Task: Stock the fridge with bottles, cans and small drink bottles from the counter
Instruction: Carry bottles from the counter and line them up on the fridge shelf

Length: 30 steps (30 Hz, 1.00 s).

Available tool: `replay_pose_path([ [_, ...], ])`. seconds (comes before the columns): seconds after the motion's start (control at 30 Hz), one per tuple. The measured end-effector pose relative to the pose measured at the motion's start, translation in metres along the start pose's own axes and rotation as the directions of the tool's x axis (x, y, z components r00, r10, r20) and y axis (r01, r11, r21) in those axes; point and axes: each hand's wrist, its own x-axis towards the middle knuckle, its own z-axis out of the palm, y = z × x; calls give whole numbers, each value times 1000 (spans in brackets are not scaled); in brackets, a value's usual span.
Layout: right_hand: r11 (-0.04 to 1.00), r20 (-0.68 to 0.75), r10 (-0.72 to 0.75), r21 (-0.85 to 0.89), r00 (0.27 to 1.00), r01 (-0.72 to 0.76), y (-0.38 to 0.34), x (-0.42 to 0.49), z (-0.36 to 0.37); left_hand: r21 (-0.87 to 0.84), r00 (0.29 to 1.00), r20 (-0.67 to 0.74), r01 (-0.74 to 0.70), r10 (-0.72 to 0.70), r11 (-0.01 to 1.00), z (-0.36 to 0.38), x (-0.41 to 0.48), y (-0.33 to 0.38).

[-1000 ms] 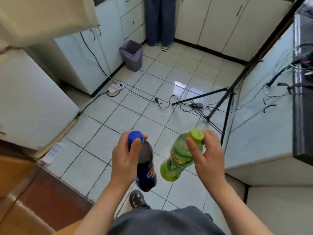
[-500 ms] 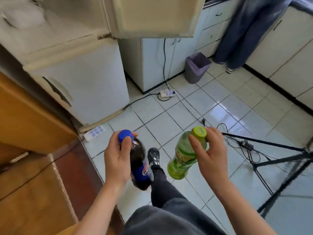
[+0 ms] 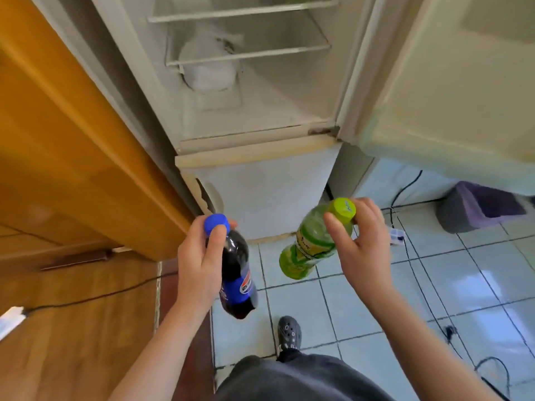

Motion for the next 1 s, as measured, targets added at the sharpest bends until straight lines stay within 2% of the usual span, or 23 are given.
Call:
replay_pose_path([
  [0.13, 999, 34, -43, -2, 998, 43, -11, 69, 37, 18, 995, -101, 12, -10, 1000, -7, 58, -3],
  [0.23, 999, 51, -53, 12, 997, 52, -16, 107, 63, -38, 991, -127, 29, -34, 999, -12, 98, -7],
  [0.47, 997, 41, -79, 9, 996, 79, -27, 178, 106, -104, 999, -30, 21, -24, 994, -11, 203, -12],
  [0.6, 995, 7, -101, -22, 995, 102, -33, 219, 120, -81, 996, 40, -71, 74, 994, -8, 259, -3],
  [0.77, 992, -58, -127, -30, 990, 125, -44, 262, 128, -169, 982, 130, -116, 139, 979, -6, 312, 18],
  [1.0, 977, -127, -202, 39, 971, 209, -71, 334, 121, -271, 972, 102, -176, 210, 946, -1, 371, 66],
])
